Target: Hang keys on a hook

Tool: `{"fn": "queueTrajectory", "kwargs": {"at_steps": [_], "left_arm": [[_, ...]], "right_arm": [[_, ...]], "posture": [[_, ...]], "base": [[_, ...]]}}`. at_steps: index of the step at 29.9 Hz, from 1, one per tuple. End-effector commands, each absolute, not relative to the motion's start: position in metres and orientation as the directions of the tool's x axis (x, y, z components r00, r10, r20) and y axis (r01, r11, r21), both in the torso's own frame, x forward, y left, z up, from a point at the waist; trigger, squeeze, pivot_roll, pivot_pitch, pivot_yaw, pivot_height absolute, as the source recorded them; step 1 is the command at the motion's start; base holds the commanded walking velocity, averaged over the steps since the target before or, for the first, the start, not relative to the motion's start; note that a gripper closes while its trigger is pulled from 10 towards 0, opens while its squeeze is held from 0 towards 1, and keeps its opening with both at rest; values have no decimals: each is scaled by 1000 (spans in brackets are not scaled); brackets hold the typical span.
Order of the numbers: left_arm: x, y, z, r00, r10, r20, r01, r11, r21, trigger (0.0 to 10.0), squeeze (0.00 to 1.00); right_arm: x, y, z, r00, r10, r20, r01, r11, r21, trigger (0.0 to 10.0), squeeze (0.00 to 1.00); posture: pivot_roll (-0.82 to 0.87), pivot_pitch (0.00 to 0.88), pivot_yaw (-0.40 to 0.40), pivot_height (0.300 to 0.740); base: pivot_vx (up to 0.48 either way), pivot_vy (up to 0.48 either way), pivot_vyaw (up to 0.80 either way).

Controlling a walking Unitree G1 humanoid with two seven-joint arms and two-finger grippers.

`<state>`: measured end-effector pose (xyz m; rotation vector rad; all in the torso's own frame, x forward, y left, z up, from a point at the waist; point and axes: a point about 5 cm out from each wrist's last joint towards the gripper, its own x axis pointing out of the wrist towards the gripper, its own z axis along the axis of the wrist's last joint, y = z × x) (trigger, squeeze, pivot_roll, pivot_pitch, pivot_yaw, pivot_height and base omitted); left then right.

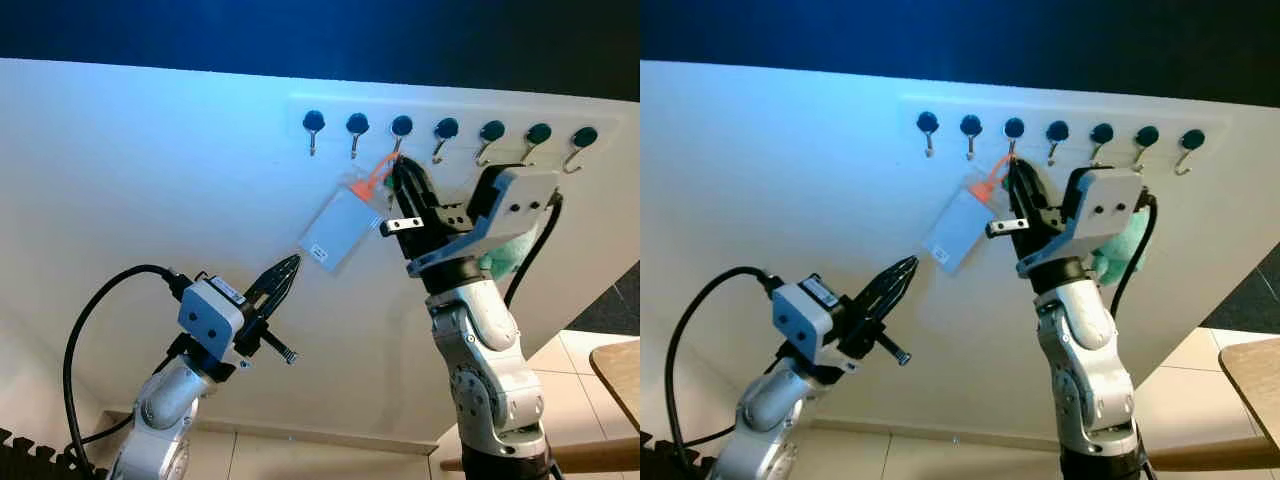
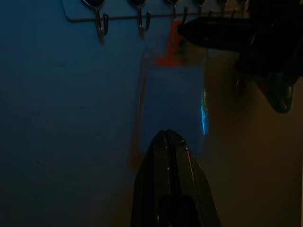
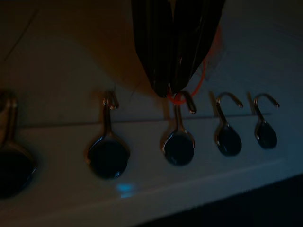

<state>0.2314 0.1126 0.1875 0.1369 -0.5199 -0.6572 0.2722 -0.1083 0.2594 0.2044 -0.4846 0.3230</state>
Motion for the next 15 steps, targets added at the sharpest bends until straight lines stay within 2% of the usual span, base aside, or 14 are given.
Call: {"fn": "queueTrajectory", "kwargs": {"at_steps": [1,12,13,14,15], "left_arm": [[229,110,189,659,-627,415,558,778,290,10000,0],[230,109,189,661,-627,412,557,778,291,10000,0],[230,109,189,661,-627,412,557,778,291,10000,0],[230,109,189,661,-627,413,556,778,292,10000,0],[230,109,189,661,-627,413,556,778,292,10000,0]], "right_arm": [[271,-104,263,829,283,483,-379,918,113,10000,0],[270,-103,260,837,299,459,-388,915,111,10000,0],[270,-104,260,836,297,462,-388,914,114,10000,204],[270,-104,261,834,296,466,-389,914,115,10000,1000],[270,-104,261,834,296,466,-389,914,115,10000,1000]], "posture": [[32,76,-51,740],[33,77,-55,740],[33,77,-54,740],[34,79,-54,740],[34,79,-54,740]], "base": [[0,0,0],[0,0,0],[0,0,0],[0,0,0],[0,0,0]]}}
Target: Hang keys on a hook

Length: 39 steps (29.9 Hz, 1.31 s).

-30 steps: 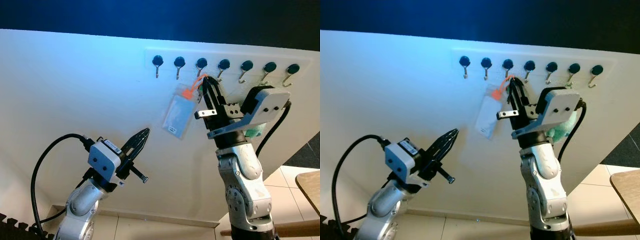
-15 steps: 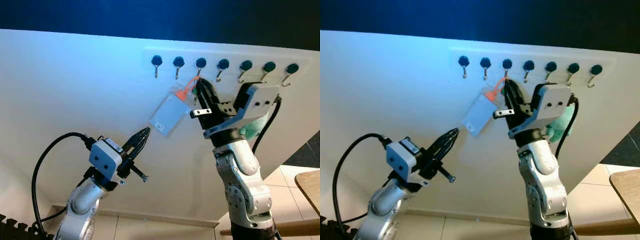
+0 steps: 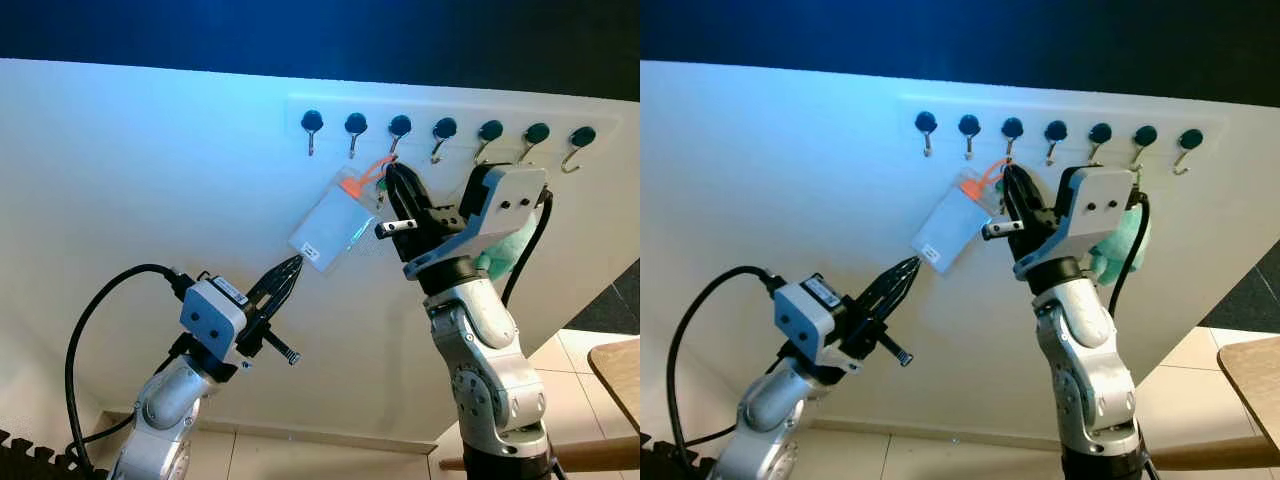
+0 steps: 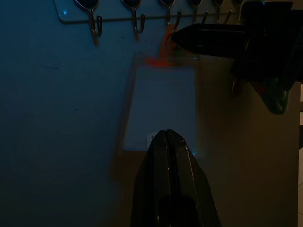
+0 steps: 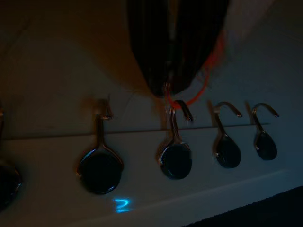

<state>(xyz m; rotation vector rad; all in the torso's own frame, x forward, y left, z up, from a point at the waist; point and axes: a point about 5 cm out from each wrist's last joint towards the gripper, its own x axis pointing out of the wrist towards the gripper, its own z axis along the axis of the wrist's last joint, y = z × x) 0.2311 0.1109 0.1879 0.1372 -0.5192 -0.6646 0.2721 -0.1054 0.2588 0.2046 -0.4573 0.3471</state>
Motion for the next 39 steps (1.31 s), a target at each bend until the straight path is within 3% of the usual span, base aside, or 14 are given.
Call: {"fn": "queueTrajectory", "kwargs": {"at_steps": [1,2,3,16,23,27,31,32,33,36,39], "left_arm": [[230,109,190,661,-627,413,556,778,292,10000,0],[230,109,190,661,-627,413,556,778,292,10000,0],[230,109,190,660,-628,413,557,778,291,10000,0],[228,110,188,662,-630,406,562,776,286,10000,0],[226,112,178,682,-628,375,568,778,268,10000,0],[227,118,157,737,-597,317,551,803,228,10000,0],[226,139,110,864,-481,151,459,874,159,10000,0],[224,149,84,904,-424,42,416,900,133,10000,0],[224,149,84,904,-424,42,416,900,133,10000,0],[210,183,16,944,-201,-263,241,962,130,10000,0],[206,190,1,932,-141,-333,183,978,97,10000,0]], "right_arm": [[269,-104,261,832,296,469,-390,913,117,10000,1000],[269,-104,261,832,296,469,-390,913,117,10000,1000],[268,-104,263,821,296,487,-394,912,111,10000,0],[253,-113,228,841,315,440,-388,918,85,10000,0],[241,-132,175,899,318,302,-342,939,30,10000,0],[237,-150,137,947,252,201,-258,966,2,10000,0],[230,-168,76,979,198,-45,-201,978,-53,10000,0],[228,-172,57,976,186,-116,-194,979,-68,10000,0],[228,-172,57,976,186,-116,-194,979,-68,10000,0],[223,-183,8,939,129,-318,-163,983,-83,10000,0],[222,-185,-1,927,110,-358,-150,985,-86,10000,0]], "posture": [[34,79,-54,740],[34,79,-54,740],[33,82,-54,740],[34,91,-53,740],[31,89,-47,740],[31,85,-46,740],[33,76,-44,740],[34,70,-45,740],[34,70,-45,740],[34,59,-45,740],[34,59,-45,740]], "base": [[0,0,0],[0,0,0],[0,0,0],[0,0,0],[0,0,0],[0,0,0],[0,0,0],[0,0,0],[0,0,0],[0,0,0],[0,0,0]]}}
